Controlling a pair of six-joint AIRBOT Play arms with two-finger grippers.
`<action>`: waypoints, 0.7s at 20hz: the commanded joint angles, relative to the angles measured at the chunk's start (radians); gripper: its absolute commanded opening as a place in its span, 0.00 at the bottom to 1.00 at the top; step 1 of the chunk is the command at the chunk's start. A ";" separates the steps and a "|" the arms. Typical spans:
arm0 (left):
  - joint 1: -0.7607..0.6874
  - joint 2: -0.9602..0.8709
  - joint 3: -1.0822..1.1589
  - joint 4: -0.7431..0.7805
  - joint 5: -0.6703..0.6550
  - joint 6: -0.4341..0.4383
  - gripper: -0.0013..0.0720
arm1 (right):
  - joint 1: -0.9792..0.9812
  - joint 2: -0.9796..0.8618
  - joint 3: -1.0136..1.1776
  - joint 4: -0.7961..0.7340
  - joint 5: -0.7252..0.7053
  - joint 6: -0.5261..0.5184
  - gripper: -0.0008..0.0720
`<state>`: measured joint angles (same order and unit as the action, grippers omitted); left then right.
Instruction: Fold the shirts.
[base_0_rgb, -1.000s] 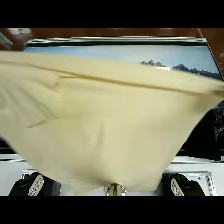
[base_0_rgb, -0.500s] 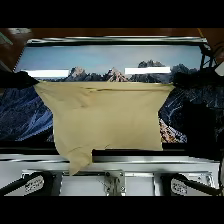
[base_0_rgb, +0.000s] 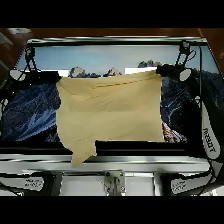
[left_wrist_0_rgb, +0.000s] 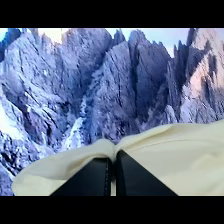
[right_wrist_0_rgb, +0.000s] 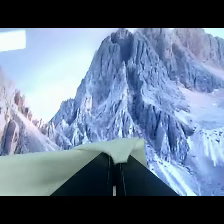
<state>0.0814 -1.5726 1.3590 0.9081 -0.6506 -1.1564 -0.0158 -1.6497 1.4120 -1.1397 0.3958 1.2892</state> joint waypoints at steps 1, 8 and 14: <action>-0.013 -0.079 -0.001 -0.004 0.099 0.003 0.07 | 0.000 -0.071 0.000 0.005 -0.023 0.013 0.10; 0.017 -0.092 0.043 0.180 -0.335 -0.006 0.07 | -0.062 -0.034 0.000 0.004 0.479 0.069 0.10; 0.018 -0.102 0.030 0.230 -0.634 -0.122 0.07 | -0.079 -0.058 -0.002 -0.079 0.852 0.161 0.10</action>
<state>0.1017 -1.6695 1.4010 1.1042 -1.1450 -1.2221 -0.0933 -1.6936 1.4113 -1.1687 1.0519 1.4033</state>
